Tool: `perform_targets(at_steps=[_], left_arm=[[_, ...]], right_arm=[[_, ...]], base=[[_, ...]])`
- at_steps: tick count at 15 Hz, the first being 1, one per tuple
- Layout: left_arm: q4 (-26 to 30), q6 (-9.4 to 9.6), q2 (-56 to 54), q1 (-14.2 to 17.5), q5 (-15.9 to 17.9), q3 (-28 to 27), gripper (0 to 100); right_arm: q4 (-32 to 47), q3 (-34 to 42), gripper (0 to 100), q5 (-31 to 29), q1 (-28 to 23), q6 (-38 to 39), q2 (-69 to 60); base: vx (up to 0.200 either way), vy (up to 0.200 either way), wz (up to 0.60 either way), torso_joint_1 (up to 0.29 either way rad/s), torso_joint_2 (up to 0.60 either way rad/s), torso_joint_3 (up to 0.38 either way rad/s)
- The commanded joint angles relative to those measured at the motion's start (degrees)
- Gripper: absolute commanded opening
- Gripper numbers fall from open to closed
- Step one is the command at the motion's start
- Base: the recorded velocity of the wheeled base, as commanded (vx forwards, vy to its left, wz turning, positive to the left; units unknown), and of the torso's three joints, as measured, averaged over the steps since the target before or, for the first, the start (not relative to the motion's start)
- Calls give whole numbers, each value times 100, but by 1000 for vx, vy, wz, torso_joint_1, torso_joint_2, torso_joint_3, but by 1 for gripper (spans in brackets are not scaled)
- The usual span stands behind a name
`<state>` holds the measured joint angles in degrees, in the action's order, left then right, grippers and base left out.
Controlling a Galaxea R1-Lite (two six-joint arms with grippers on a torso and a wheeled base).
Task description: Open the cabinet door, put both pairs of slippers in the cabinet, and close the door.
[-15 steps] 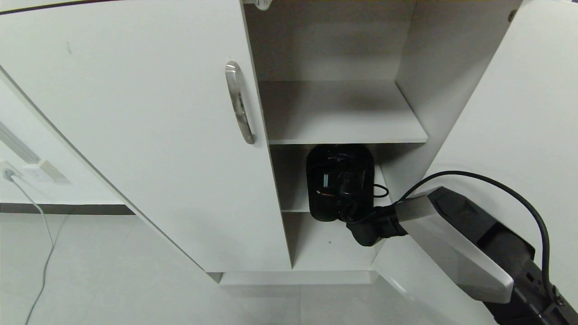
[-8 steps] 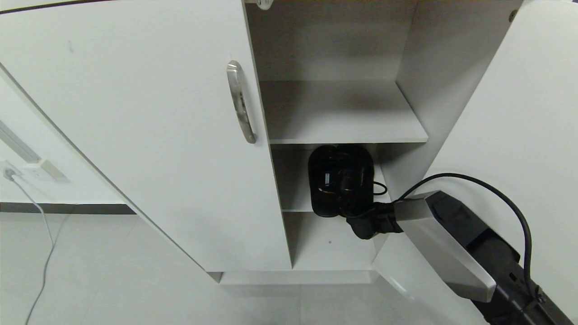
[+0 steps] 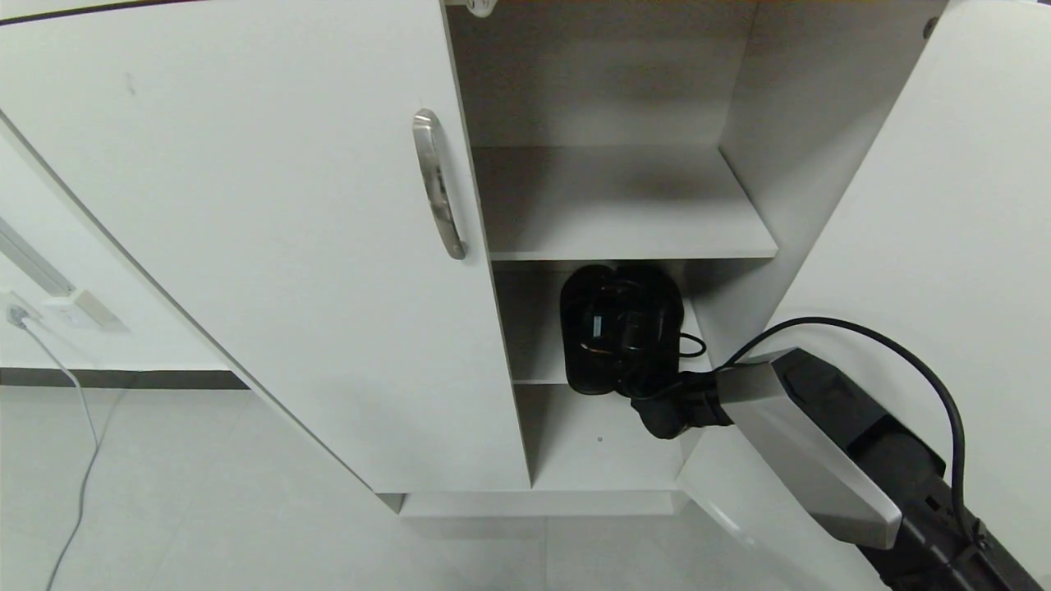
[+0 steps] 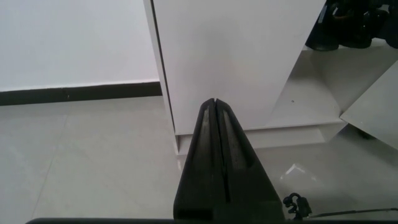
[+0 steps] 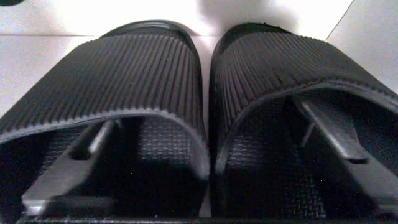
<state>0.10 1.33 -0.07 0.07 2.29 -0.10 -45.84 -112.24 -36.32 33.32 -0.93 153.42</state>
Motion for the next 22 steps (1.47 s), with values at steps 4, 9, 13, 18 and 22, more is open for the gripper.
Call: perform_targets(at_steps=[4, 9, 13, 18, 22], left_arm=[[-1, -1, 7, 1, -1, 1, 0], [-1, -1, 7, 1, -1, 1, 0], [-1, 8, 7, 1, -1, 1, 0], [-1, 8, 7, 1, -1, 1, 0], [-1, -1, 7, 1, -1, 1, 0]], right_arm=[[-549, 1969, 100, -16, 254, -4, -1095], [-1481, 3736, 100, -33, 456, 31, -1763], [-2052, 4808, 100, -42, 782, 31, -2325], [-2298, 6276, 100, -139, 1203, 31, -3327], [-2298, 6443, 100, -139, 1327, 22, -3485]], base=[[0, 0, 0, 0, 0, 0], [0, 0, 0, 0, 0, 0], [0, 0, 0, 0, 0, 0], [0, 0, 0, 0, 0, 0], [0, 0, 0, 0, 0, 0]])
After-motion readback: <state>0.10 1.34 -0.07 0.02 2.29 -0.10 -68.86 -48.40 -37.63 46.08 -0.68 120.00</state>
